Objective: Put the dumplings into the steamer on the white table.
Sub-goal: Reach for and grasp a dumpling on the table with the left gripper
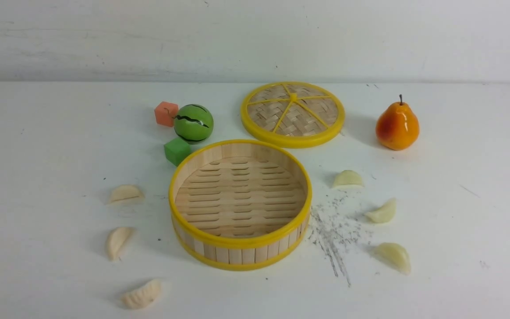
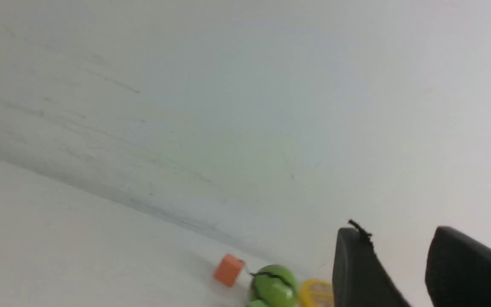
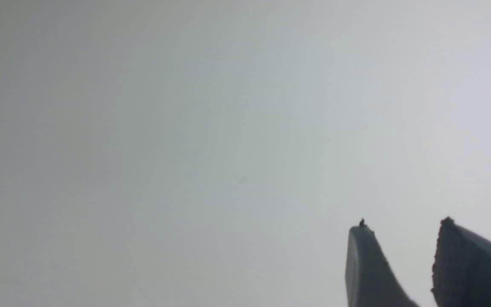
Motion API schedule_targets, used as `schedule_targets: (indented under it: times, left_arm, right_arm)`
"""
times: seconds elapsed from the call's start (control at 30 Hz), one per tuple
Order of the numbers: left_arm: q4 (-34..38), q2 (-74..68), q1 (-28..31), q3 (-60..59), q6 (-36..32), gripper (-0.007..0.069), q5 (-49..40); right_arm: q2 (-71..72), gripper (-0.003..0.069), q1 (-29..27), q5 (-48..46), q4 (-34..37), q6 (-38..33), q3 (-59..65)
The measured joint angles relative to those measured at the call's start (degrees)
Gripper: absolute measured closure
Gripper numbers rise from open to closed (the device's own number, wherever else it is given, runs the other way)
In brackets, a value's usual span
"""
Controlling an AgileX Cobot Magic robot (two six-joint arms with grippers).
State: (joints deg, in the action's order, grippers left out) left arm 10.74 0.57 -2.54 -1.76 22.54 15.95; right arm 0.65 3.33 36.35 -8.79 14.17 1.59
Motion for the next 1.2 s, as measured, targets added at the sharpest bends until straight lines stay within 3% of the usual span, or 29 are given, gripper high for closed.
schedule_targets:
  times: [0.17,0.33,0.37,0.43,0.47,0.57,0.73,0.9,1.07,1.2]
  left_arm:
    - [4.7,0.0,0.0,1.07,11.65,0.04,3.8]
    - [-1.61,-1.53,0.0,14.63,11.59,0.0603,-4.63]
    - [-1.61,-1.53,0.0,14.63,11.59,0.061,-4.63]
    - [-7.3,-7.73,0.0,22.37,10.71,0.0639,-9.39]
    - [-8.84,-10.3,0.0,24.64,10.57,0.0639,-10.68]
    - [-11.96,-18.48,0.0,29.11,10.52,0.0639,-12.55]
    - [-12.54,-28.23,0.0,31.87,12.81,0.0639,-15.95]
    - [-12.54,-38.05,0.0,38.02,16.3,0.0639,-28.17]
    - [-9.33,-46.0,0.0,44.15,8.1,0.0639,-42.61]
    - [2.08,-55.46,0.0,47.41,-7.31,0.0639,-53.39]
  right_arm:
    - [0.0,0.0427,0.0,1.01,0.93,6.21,-1.44]
    - [-1.54,0.0577,0.0,-9.35,6.37,5.99,-14.07]
    - [-1.54,0.0585,0.0,-9.87,6.37,5.79,-14.64]
    - [-5.69,0.0666,0.0,-17.57,7.19,2.07,-22.07]
    - [-7.76,0.0674,0.0,-21.68,7.25,0.25,-24.77]
    - [-15.17,0.0676,0.0,-36.35,7.31,-5.02,-31.37]
    - [-24.47,0.0676,0.0,-52.16,7.36,-7.97,-34.0]
    - [-36.98,0.0674,0.0,-71.96,11.39,-11.34,-34.27]
    - [-46.72,0.0674,0.0,-80.97,20.1,-21.51,-34.27]
    - [-53.41,0.0673,0.0,-79.47,34.51,-33.37,-34.56]
